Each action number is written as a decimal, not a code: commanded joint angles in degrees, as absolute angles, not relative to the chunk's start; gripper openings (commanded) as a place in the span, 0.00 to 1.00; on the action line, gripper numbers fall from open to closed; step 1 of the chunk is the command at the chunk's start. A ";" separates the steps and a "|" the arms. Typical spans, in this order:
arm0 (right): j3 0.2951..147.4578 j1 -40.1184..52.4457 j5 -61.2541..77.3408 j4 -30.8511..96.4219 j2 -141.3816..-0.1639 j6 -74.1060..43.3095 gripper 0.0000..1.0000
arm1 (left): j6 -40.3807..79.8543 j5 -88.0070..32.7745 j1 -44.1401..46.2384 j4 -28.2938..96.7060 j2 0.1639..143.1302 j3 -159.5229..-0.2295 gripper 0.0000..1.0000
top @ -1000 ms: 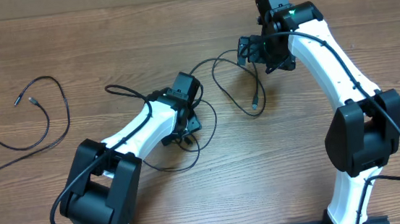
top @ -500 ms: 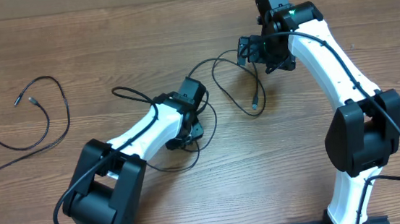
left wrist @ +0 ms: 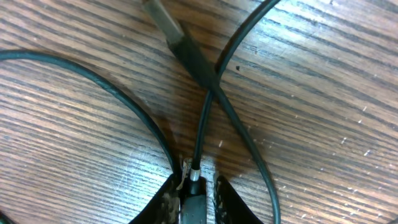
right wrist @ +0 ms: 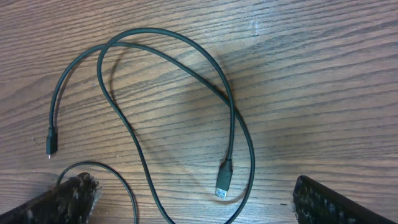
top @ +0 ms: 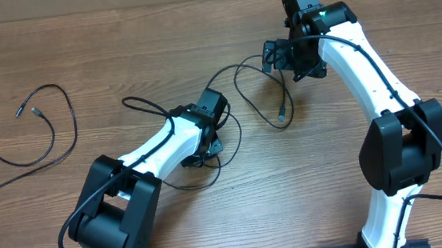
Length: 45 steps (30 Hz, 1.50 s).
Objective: Untangle cables
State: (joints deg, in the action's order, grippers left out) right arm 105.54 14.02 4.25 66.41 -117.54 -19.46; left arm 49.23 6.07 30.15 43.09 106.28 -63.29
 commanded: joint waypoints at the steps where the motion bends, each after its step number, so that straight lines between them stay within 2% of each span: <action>1: 105.84 14.13 4.38 66.13 -117.01 -19.27 1.00 | 44.80 4.62 28.49 41.25 107.61 -62.85 0.14; 2: 105.84 14.13 4.38 66.13 -117.01 -19.27 1.00 | 43.99 4.62 27.66 41.69 107.61 -63.33 0.08; 4: 105.84 14.13 4.38 66.13 -117.01 -19.27 1.00 | 41.36 4.19 25.98 42.11 107.61 -64.29 0.04; 5: 105.84 14.13 4.38 66.13 -117.01 -19.27 1.00 | 39.66 3.68 25.23 42.33 107.61 -64.75 0.08; 7: 105.84 14.13 4.38 66.13 -117.01 -19.27 1.00 | 36.05 2.04 23.40 43.66 107.61 -66.04 0.31; 9: 105.84 14.13 4.38 66.13 -117.01 -19.27 1.00 | 34.11 1.37 21.91 45.47 107.61 -67.26 0.39; 19: 105.84 14.13 4.38 66.13 -117.01 -19.27 1.00 | 32.14 -1.43 19.22 48.49 107.61 -69.69 0.53; 22: 105.84 14.13 4.38 66.13 -117.01 -19.27 1.00 | 32.49 -2.52 19.94 48.12 107.61 -69.69 0.63; 29: 105.82 14.13 4.38 66.13 -117.01 -19.27 1.00 | 38.79 -1.41 22.09 48.12 107.61 -69.58 0.69; 31: 105.84 14.13 4.38 66.11 -117.01 -19.27 1.00 | 41.17 0.25 22.76 48.12 107.61 -69.54 0.77; 38: 105.84 14.13 4.38 66.13 -117.01 -19.27 1.00 | 49.45 6.63 24.45 47.27 107.63 -69.52 0.74; 45: 105.84 14.13 4.38 66.13 -117.01 -19.27 1.00 | 51.94 6.52 24.47 45.36 108.27 -69.52 0.72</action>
State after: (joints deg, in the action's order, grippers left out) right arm 105.54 14.02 4.27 66.39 -117.54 -19.46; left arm 49.23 5.04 24.03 45.87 106.96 -68.66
